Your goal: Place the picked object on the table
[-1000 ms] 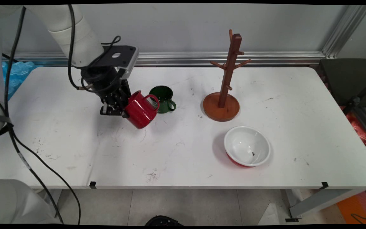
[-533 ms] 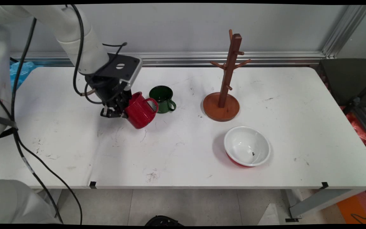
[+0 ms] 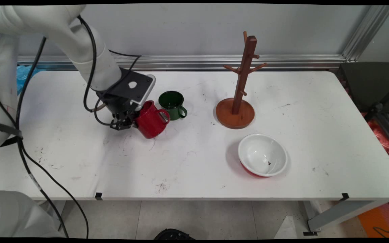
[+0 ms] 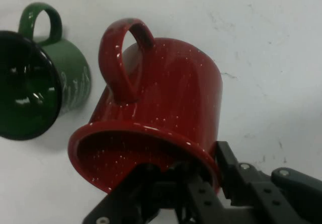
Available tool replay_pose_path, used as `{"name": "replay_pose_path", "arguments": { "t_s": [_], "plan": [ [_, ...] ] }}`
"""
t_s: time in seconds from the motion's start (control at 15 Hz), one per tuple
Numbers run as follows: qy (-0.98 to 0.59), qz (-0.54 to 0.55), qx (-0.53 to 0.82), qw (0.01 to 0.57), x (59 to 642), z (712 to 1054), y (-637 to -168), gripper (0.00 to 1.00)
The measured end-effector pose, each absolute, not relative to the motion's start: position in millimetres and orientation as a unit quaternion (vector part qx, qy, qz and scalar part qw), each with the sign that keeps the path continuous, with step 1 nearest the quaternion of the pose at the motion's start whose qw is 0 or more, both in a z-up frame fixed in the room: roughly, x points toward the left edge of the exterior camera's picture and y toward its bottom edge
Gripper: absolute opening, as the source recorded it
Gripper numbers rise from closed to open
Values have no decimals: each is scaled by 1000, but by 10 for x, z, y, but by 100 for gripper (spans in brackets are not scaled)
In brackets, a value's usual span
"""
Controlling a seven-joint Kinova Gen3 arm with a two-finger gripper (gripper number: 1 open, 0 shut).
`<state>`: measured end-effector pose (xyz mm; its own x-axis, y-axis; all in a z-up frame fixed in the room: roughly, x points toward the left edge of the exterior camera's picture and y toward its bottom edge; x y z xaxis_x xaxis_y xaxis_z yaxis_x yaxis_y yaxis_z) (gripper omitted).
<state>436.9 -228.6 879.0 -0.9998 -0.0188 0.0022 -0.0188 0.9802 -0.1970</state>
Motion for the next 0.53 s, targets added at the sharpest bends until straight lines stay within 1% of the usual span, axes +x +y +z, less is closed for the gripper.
{"name": "replay_pose_path", "arguments": {
  "t_s": [0.53],
  "plan": [
    [-993, 116, -24, -11, 4278, 8569, -2252, 0]
  ]
}}
